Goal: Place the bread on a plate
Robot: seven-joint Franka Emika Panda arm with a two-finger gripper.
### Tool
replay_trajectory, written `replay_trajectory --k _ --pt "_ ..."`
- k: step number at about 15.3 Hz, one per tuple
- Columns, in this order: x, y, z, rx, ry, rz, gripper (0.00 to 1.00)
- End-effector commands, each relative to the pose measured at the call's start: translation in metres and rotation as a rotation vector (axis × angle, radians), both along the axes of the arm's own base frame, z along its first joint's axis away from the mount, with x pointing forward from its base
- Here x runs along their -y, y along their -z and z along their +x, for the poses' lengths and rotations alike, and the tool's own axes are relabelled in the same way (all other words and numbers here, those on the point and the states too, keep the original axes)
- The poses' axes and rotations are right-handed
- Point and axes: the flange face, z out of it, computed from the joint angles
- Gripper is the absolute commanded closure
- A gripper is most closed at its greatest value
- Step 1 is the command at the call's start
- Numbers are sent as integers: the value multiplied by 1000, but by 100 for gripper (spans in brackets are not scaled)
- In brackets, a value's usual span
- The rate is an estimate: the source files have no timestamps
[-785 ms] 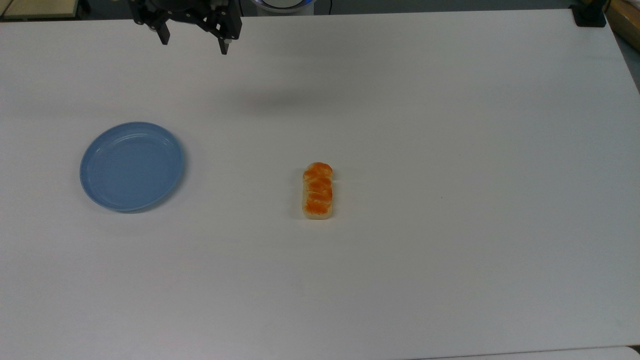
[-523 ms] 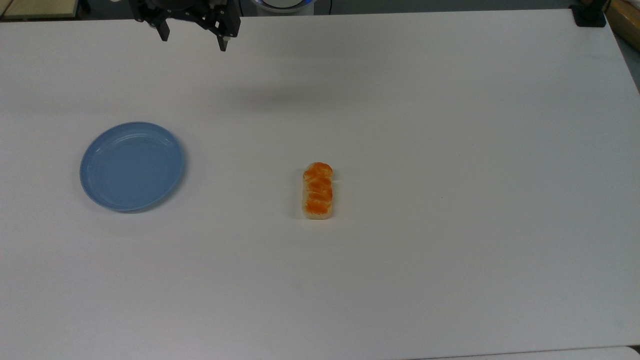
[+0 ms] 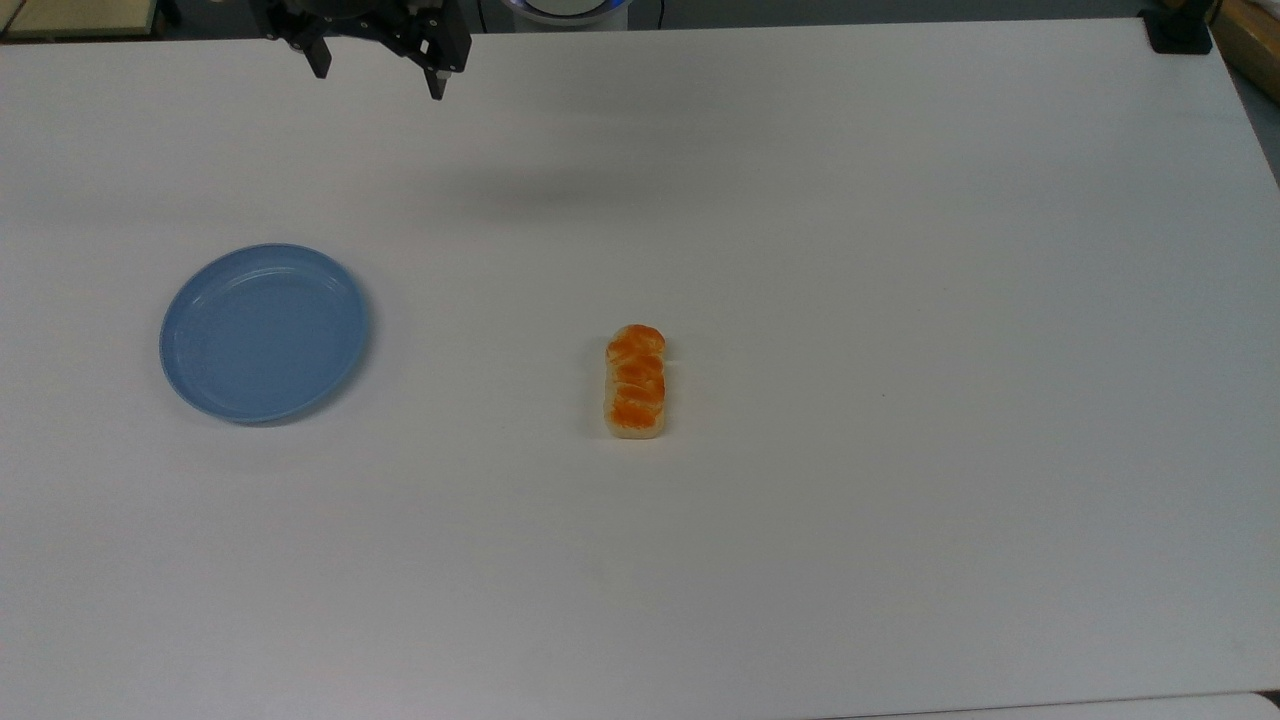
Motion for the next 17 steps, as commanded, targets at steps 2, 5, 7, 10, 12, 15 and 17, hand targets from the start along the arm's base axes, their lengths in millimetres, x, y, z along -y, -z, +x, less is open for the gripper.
replay_trajectory --k 2,5,7,10,12,15,17 --pt "-16 37 28 -31 -6 28 0" --pt "-40 60 56 45 84 67 0" --pt "-85 76 73 87 76 57 0" --pt "-141 111 90 103 29 46 0" --pt "-168 133 96 112 30 39 0" --pt "-194 174 104 99 17 17 0" --pt "-205 194 108 104 5 8 0"
